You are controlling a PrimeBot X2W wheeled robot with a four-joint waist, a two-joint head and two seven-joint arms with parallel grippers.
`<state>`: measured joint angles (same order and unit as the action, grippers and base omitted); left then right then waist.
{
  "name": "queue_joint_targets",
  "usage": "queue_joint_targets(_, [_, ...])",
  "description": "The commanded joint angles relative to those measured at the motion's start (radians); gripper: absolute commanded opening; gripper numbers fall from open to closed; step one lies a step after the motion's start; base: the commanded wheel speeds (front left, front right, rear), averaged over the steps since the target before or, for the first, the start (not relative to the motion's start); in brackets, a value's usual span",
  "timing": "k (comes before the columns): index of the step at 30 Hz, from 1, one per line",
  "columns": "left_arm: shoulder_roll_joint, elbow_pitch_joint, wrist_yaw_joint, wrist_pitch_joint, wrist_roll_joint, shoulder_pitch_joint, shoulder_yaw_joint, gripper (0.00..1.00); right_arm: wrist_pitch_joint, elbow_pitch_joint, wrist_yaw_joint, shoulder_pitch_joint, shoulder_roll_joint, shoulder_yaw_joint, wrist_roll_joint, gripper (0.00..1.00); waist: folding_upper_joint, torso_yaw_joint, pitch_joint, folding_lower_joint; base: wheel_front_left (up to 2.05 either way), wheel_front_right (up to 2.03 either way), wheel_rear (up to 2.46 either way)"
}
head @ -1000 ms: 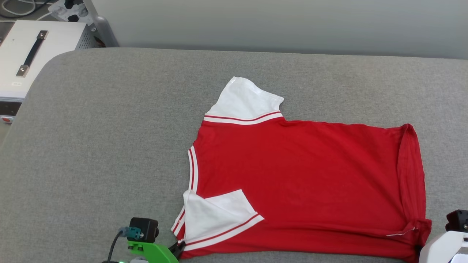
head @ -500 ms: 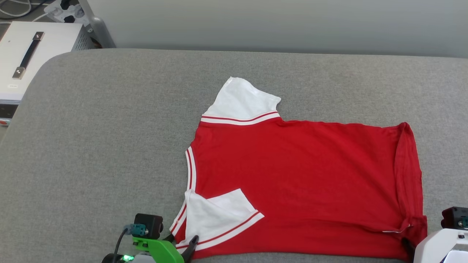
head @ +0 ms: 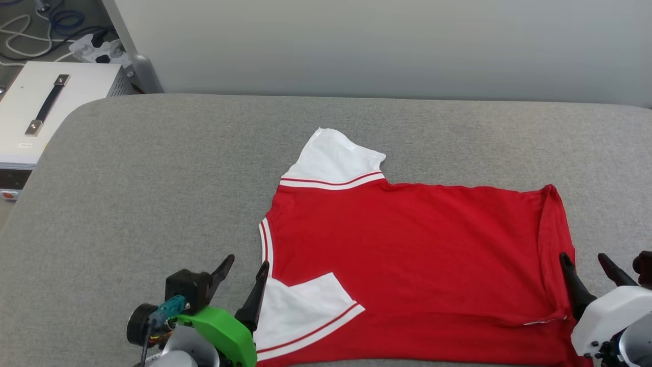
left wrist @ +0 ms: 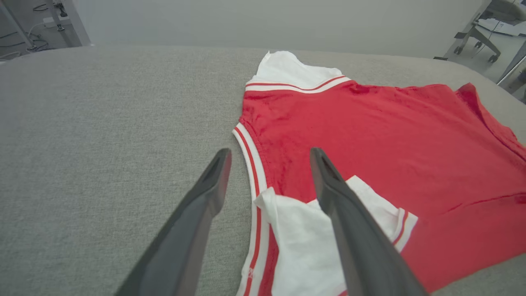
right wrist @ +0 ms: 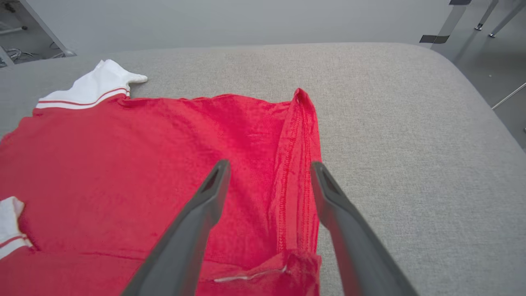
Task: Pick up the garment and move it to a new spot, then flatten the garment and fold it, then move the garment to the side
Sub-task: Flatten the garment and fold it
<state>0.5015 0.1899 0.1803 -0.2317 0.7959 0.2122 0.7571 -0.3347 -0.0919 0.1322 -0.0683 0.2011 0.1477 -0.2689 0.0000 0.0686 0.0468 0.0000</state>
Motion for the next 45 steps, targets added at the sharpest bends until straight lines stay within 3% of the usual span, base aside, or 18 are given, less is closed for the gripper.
queue_joint_targets(1, [-0.004, -0.009, 0.002, -0.017, -0.043, 0.019, -0.009, 1.00, 0.047, -0.011, -0.002, 0.012, -0.006, -0.013, -0.006, 1.00, 0.0000, -0.002, 0.002, 0.0000, 0.00, 0.00, 0.00])
queue_joint_targets(5, [-0.046, -0.067, 0.021, -0.029, -0.138, 0.008, -0.082, 1.00, 0.178, -0.019, -0.002, 0.005, -0.011, -0.042, 0.012, 1.00, 0.0000, -0.010, 0.015, 0.0000, 0.00, 0.00, 0.00])
queue_joint_targets(8, [-0.090, -0.127, 0.006, -0.030, -0.223, -0.027, -0.166, 1.00, 0.270, -0.011, -0.002, 0.007, -0.040, -0.050, 0.037, 1.00, 0.0000, -0.019, 0.032, 0.0000, 0.00, 0.00, 0.00])
queue_joint_targets(15, [-0.184, -0.184, -0.088, -0.030, -0.381, -0.071, -0.340, 1.00, 0.408, -0.007, -0.002, 0.054, -0.094, -0.086, 0.049, 1.00, 0.0000, -0.069, 0.106, 0.0000, 0.00, 0.00, 0.00])
queue_joint_targets(20, [-0.209, -0.158, -0.179, -0.030, -0.434, -0.010, -0.402, 1.00, 0.445, -0.014, -0.002, 0.085, -0.105, -0.121, 0.056, 1.00, 0.0000, -0.113, 0.174, 0.0000, 0.00, 0.00, 0.00])
queue_joint_targets(24, [-0.177, -0.082, -0.251, -0.019, -0.443, 0.106, -0.398, 1.00, 0.448, -0.024, -0.002, 0.114, -0.112, -0.142, 0.059, 1.00, 0.0000, -0.149, 0.237, 0.0000, 0.00, 0.00, 0.00])
queue_joint_targets(29, [-0.111, -0.019, -0.303, 0.151, -0.390, 0.345, -0.348, 1.00, 0.441, -0.055, -0.002, 0.157, -0.120, -0.163, 0.063, 1.00, 0.0000, -0.190, 0.316, 0.0000, 0.00, 0.00, 0.00])
queue_joint_targets(38, [0.075, 0.105, -0.311, 0.605, -0.146, 0.766, -0.080, 1.00, 0.448, -0.122, -0.002, 0.214, -0.137, -0.225, 0.062, 1.00, 0.0000, -0.271, 0.423, 0.0000, 0.00, 0.00, 0.00])
queue_joint_targets(42, [0.105, 0.221, -0.311, 0.801, -0.031, 0.874, -0.018, 1.00, 0.461, -0.153, -0.002, 0.231, -0.141, -0.252, 0.067, 1.00, 0.0000, -0.296, 0.454, 0.0000, 0.00, 0.00, 0.00])
queue_joint_targets(45, [0.116, 0.288, -0.311, 0.887, 0.004, 0.932, 0.012, 1.00, 0.463, -0.176, -0.002, 0.241, -0.143, -0.273, 0.064, 1.00, 0.0000, -0.315, 0.472, 0.0000, 0.00, 0.00, 0.00])
